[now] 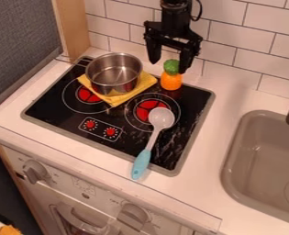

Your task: Move the orange object to the bottom side of the left burner

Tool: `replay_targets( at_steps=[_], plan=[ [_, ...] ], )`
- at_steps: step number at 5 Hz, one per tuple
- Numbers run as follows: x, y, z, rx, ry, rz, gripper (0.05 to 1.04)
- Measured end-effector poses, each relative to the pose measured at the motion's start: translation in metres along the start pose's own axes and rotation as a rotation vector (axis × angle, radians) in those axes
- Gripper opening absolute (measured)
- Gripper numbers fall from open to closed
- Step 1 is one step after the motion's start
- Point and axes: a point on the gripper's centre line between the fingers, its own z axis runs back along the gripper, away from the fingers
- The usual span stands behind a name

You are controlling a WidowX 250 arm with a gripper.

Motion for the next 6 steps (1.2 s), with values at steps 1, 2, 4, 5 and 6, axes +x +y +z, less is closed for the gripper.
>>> replay_targets(
  at_steps=[1,2,4,5,6],
  plan=[
    [0.000,-0.001,-0.005,-0.001,0.003,0.004,1.001],
    [0.000,-0.008,-0.007,-0.003,0.002,-0.006,0.944],
    [-0.004,-0.010,-0.011,-0.007,0.010,0.002,0.615],
    [-0.010,-0.013,-0.008,-0.020,0.018,-0.009,0.615],
    [-0.027,-0.017,0.032,-0.033,-0.041,-0.010,0.615]
  ],
)
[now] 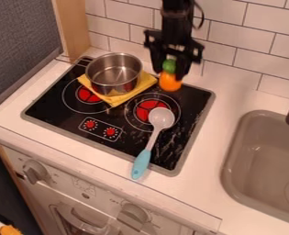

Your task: Move the orange object to the bottom side of the left burner

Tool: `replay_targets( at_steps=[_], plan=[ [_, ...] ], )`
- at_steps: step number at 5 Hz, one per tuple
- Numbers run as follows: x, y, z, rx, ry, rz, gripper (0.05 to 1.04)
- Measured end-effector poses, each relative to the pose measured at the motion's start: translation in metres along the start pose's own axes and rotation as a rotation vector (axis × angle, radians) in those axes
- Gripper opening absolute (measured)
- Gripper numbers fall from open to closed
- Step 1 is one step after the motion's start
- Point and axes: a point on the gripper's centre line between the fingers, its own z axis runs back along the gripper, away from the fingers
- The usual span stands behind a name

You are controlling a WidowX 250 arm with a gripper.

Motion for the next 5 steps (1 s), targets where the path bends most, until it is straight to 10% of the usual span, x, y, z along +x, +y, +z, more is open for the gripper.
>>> replay_targets(
  at_steps=[2,5],
  plan=[
    [-0.071,0.044,0.043,0.002,-0.010,0.106,0.615],
    [-0.141,0.143,0.025,0.083,0.017,0.330,0.615]
  ],
)
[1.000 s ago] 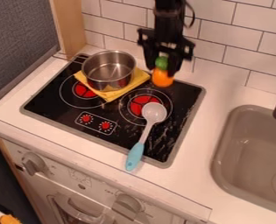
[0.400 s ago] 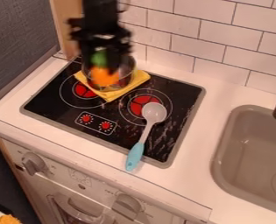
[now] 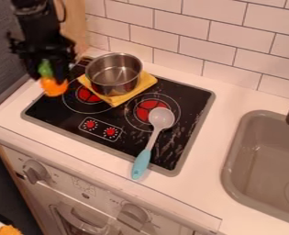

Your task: Move the orange object to the bottom side of the left burner

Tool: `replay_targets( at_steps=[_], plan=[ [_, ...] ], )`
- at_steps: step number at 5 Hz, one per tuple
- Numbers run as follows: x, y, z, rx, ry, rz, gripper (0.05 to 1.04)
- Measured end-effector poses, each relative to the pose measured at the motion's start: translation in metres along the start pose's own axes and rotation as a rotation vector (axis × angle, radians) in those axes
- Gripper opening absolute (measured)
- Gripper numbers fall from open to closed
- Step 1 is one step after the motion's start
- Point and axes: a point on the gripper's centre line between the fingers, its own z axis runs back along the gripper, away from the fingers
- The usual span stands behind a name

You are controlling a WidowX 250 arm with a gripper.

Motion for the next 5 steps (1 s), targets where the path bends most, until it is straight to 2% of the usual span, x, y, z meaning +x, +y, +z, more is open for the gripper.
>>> replay_targets(
  at_steps=[1,2,3,4,5],
  plan=[
    [0.001,0.011,-0.021,0.023,0.028,-0.002,0.615],
    [0.001,0.021,-0.027,0.032,0.016,0.005,0.615],
    [0.001,0.028,-0.036,0.035,0.016,0.017,0.686],
    [-0.001,0.032,-0.036,0.027,0.012,0.021,0.966],
    [-0.002,0.031,-0.036,0.016,0.016,0.012,1.005]
  ],
)
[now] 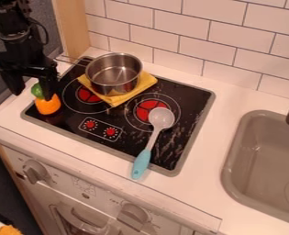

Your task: Move the orange object to the bottom side of the left burner

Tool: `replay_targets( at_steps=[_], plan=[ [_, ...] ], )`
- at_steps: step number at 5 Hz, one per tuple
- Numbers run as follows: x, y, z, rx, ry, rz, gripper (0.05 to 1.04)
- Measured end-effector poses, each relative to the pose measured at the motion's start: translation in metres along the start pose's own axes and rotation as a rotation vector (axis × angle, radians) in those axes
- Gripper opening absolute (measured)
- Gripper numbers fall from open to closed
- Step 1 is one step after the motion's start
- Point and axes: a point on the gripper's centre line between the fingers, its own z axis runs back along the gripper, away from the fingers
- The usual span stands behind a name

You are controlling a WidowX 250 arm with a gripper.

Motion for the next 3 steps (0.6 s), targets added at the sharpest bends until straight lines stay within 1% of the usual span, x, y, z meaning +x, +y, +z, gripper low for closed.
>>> replay_targets(
  at_steps=[1,2,3],
  plan=[
    [-0.002,-0.003,0.005,-0.019,0.002,-0.017,1.001],
    [-0.002,-0.004,0.032,0.007,-0.060,-0.024,1.001],
    [-0.002,-0.010,0.035,0.003,-0.055,-0.045,1.001]
  ],
)
